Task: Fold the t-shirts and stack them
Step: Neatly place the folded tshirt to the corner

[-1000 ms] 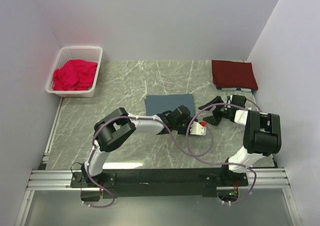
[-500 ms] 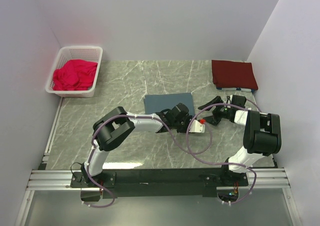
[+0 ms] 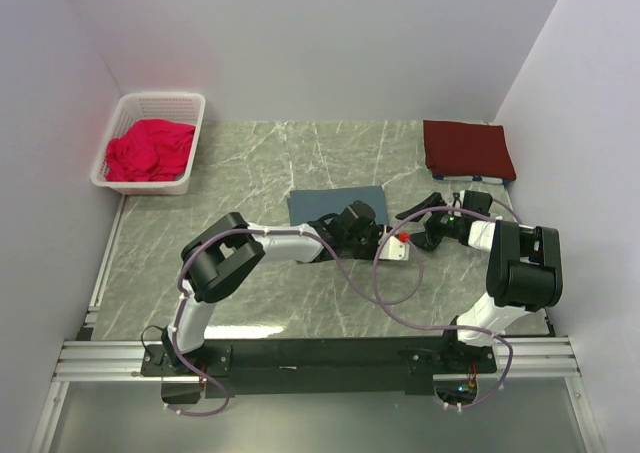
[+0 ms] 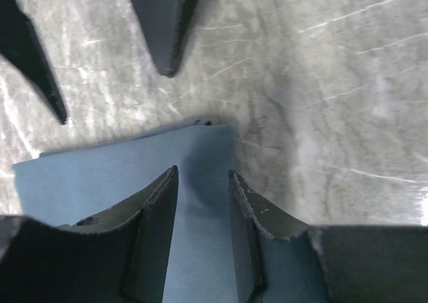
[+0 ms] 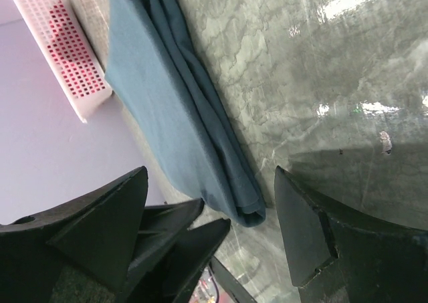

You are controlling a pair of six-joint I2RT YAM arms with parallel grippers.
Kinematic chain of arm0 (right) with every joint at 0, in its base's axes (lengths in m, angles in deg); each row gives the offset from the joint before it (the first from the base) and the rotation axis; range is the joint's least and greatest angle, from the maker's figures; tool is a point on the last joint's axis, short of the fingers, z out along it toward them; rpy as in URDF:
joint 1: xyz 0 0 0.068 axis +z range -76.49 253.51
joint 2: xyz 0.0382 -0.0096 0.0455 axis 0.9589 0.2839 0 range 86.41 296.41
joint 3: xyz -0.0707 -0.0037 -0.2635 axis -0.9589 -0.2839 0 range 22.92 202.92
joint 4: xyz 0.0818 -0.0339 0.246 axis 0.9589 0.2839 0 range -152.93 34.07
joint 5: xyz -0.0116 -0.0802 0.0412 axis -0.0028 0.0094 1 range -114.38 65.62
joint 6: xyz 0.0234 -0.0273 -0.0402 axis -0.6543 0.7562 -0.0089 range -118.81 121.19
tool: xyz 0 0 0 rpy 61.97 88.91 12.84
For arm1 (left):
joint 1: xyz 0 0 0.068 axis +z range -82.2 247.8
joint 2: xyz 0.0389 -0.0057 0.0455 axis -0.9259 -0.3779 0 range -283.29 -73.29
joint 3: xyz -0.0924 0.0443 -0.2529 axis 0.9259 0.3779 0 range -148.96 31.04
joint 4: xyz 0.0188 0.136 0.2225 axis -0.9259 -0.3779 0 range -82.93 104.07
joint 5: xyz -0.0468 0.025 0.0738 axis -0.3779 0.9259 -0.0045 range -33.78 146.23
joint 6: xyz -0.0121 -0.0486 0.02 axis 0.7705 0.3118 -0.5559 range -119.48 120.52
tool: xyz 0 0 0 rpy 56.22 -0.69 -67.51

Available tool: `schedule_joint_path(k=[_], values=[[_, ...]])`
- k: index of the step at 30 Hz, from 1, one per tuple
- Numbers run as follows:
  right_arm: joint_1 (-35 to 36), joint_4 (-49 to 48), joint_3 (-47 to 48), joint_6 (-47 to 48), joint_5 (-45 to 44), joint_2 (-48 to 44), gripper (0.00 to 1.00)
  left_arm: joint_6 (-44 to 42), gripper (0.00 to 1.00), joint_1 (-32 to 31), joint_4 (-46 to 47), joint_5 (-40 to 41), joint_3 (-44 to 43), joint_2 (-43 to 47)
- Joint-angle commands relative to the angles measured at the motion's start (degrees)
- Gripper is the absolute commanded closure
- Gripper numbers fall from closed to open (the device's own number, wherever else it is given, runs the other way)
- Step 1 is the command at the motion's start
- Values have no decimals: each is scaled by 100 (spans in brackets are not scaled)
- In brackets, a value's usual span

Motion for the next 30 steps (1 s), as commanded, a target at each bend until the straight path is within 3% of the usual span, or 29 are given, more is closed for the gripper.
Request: schedule_joint_path(k=[1,12,15,18,30], values=[[-34,-189,-54,-38,63,64,18,-164,58,56,-23,-132,-278,-62],[-34,-233,-63,-73,54,160,18,-225,64,100,-454,-404,-497,-414],[-16,-250,-54,-100,63,178,18,-147,92,118,-454,-344,-558,-450],[36,-268,-54,-100,54,178,18,-23,99,197,-437,-431,-568,-318],[467,-865,-98,-504,-113,582,17,469,99,399,-331,-712,-682,262]])
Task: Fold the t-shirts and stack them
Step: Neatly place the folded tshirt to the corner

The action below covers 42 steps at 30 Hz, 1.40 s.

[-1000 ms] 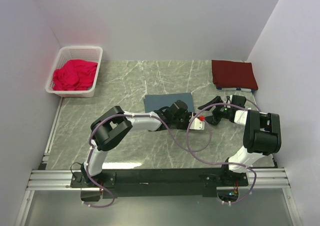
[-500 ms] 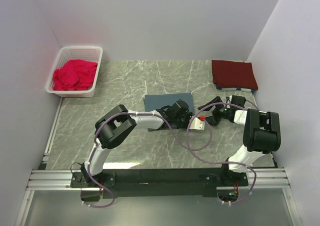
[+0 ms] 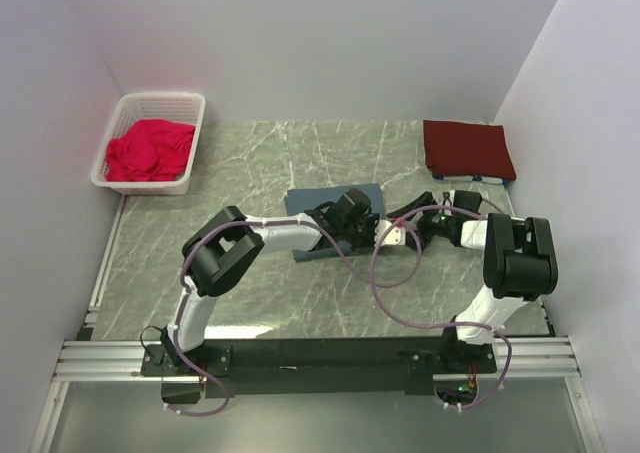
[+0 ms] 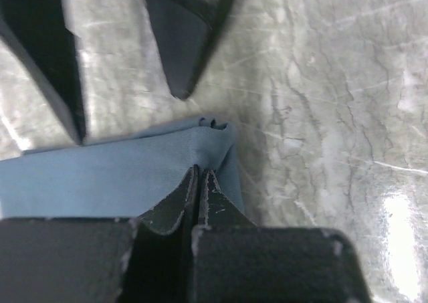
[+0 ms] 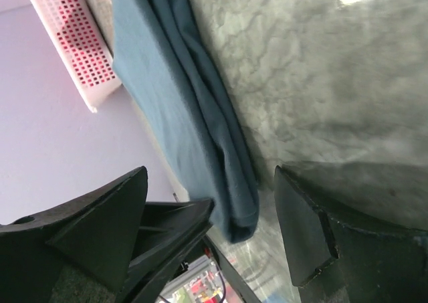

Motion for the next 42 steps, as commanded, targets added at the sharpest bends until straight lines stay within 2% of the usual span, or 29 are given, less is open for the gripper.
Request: schedule_joint_path(k=[1,10,18,22,33,36,39,41,42], values=[[148,-208,-37,-102,-238,226,17,220,99,39,117,-223,-267,492],[543,-541,95,-409,-527,727,18,501,99,65,275,-223,-214,536],[966,-998,569,-875,-739,1606,21,765,99,74,565,-258,-38,615],[1062,-1385,631,-1121,-932,1703,27,844,100,82,513,-293,-108,571],[1440,-1324,930,-1315,-1476,1720,34,862,99,82,443,-460,-100,606],[1449,-1333,1097,-1385,-1512,1817,44,853,99,82,434,-469,-64,632],[1449,-1237,1194,-1307,-1573,1843,45,862,99,100,416,-512,-38,659],[1449,-1070,1281,-1167,-1687,1808,50,879,99,100,407,-548,-21,703],[1449,-1026,1316,-1105,-1714,1791,60,888,99,100,407,-539,6,720]])
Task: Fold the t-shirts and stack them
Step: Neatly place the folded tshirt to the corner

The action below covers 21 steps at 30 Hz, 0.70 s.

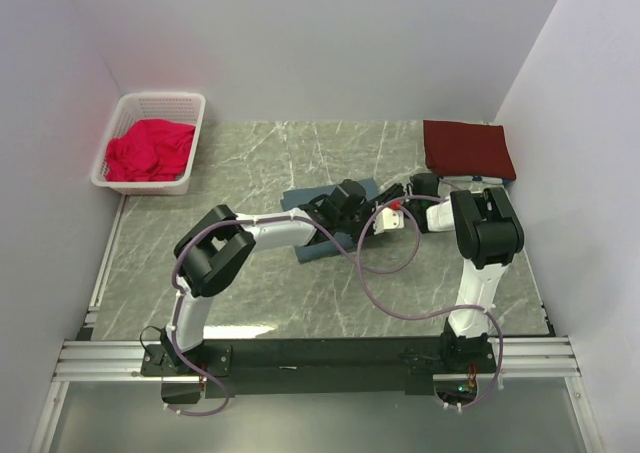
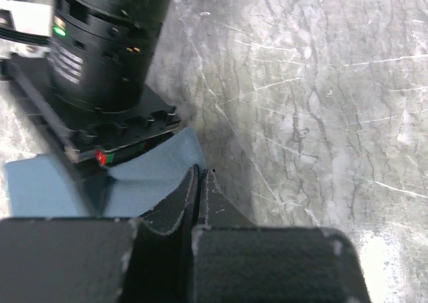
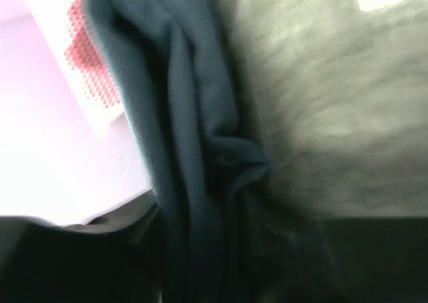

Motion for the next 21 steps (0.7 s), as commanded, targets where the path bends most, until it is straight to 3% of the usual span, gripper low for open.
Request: schedule_joint_path(k=[1,3,5,10,13,14,16,18,21], values=[[37,620,173,445,-892,169,69,136,99,-62,132,-408,-5,462],[20,839,428,884,-805,169,91,232,88,-53,-104,-364,-40,550],[11,1427,883,1592,-839,116,100,303,68,61,-228,-364,73,856],[20,3270,2192,3379,-1314,-156,100,479,52,474,-992,-347,873,1700],[-15,4185,3000,4399,-1692,-104,100,698,34,790,-1291,-162,1435,2193],[-24,4381,3187,4845,-1788,-69,100,856,22,956,-1327,-101,1584,2411],[-112,4793,3660,5452,-2051,-7,100,1006,10,1089,-1406,-30,2024,2659],[-191,5023,3960,5779,-2236,63,100,1243,2,1195,-1441,93,2375,3001],[-410,5323,4453,6290,-2430,81,100,1603,1,1265,-1556,233,2666,3397]])
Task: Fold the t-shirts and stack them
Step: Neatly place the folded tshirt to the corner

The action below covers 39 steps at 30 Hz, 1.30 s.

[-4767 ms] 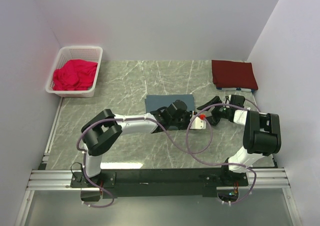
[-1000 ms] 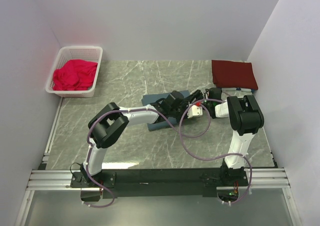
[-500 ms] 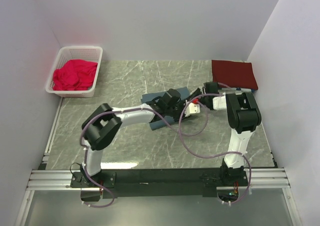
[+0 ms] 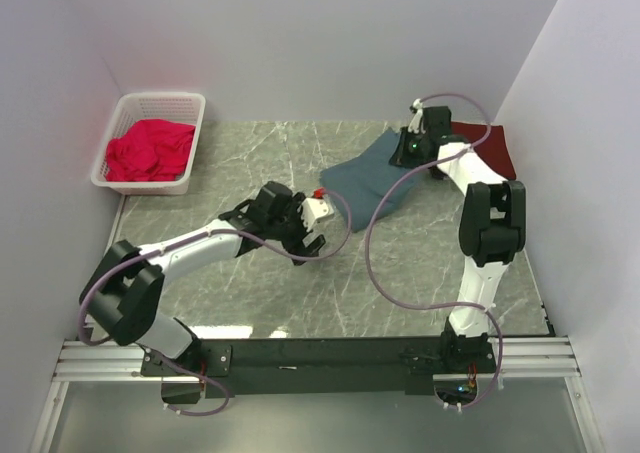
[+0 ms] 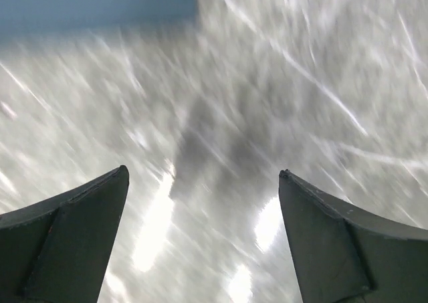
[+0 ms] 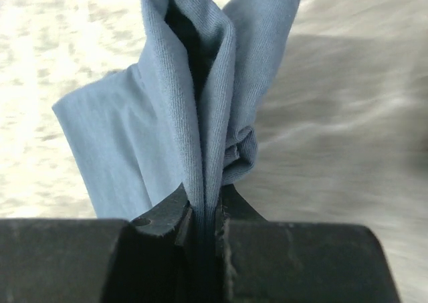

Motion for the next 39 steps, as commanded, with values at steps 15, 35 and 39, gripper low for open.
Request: schedule_joint_path(k=[15,35,39], values=[[-939,1156,2760,2469,-1078,485,100,1036,1,584,-732,173,972,1484],[-781,1129,4475,1898,-938,829,100,949,1,593,-750,199,1131,1687],[-781,1235,4572,1889,-850,811,100,931,1,593,-715,182,1104,1625]])
